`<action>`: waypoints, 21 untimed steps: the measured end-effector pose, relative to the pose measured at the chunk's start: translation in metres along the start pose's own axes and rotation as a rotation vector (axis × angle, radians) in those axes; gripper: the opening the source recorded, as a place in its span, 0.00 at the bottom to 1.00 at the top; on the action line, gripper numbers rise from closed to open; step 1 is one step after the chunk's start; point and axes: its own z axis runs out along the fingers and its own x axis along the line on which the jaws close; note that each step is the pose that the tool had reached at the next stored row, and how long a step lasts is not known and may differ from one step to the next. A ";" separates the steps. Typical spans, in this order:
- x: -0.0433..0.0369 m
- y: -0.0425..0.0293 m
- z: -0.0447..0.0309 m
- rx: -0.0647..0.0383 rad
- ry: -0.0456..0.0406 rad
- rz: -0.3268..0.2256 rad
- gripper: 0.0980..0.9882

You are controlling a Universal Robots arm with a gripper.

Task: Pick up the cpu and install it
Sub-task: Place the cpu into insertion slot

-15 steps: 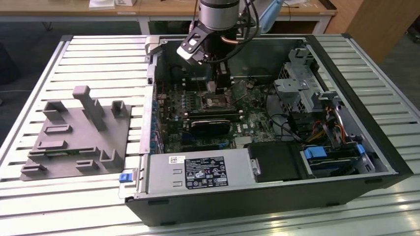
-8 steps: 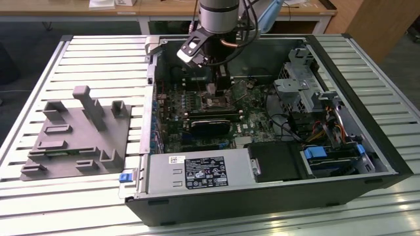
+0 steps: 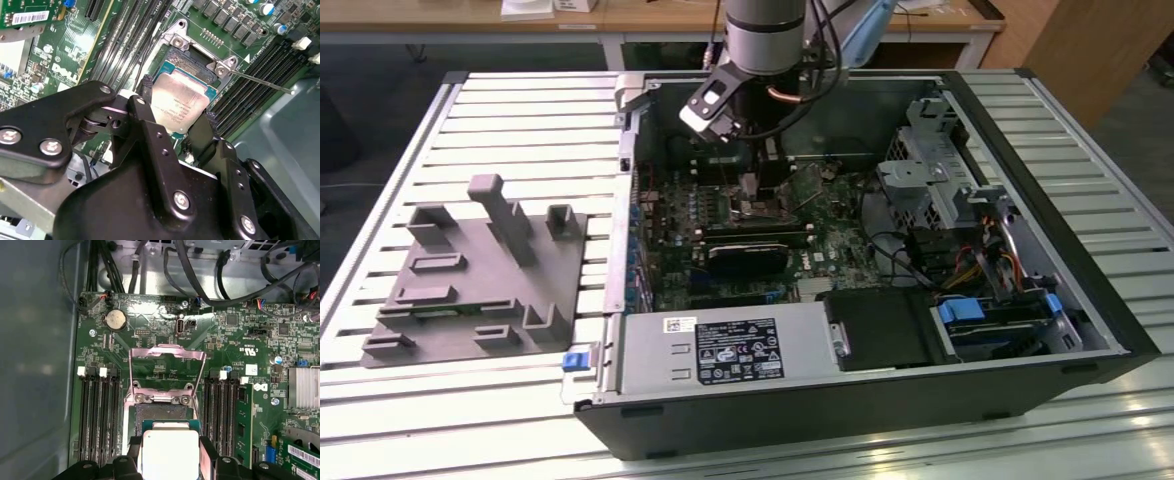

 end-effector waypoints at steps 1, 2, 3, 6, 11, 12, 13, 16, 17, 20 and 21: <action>0.0000 0.0000 0.0008 0.000 -0.0001 0.000 0.49; 0.0001 0.0000 0.0019 0.000 -0.0002 0.000 0.49; 0.0001 -0.0001 0.0033 0.000 -0.0002 0.000 0.49; 0.0005 -0.0003 0.0082 0.000 -0.0002 0.000 0.49; 0.0009 -0.0006 0.0158 0.000 -0.0002 0.000 0.49; 0.0010 -0.0007 0.0171 0.000 -0.0002 0.000 0.49; 0.0010 -0.0007 0.0182 0.000 -0.0002 0.000 0.49; 0.0012 -0.0008 0.0206 0.000 -0.0002 0.000 0.49; 0.0013 -0.0007 0.0214 0.000 -0.0002 0.000 0.49; 0.0021 -0.0007 0.0241 0.000 -0.0001 -0.002 0.49; 0.0023 -0.0008 0.0250 0.000 0.0000 -0.004 0.49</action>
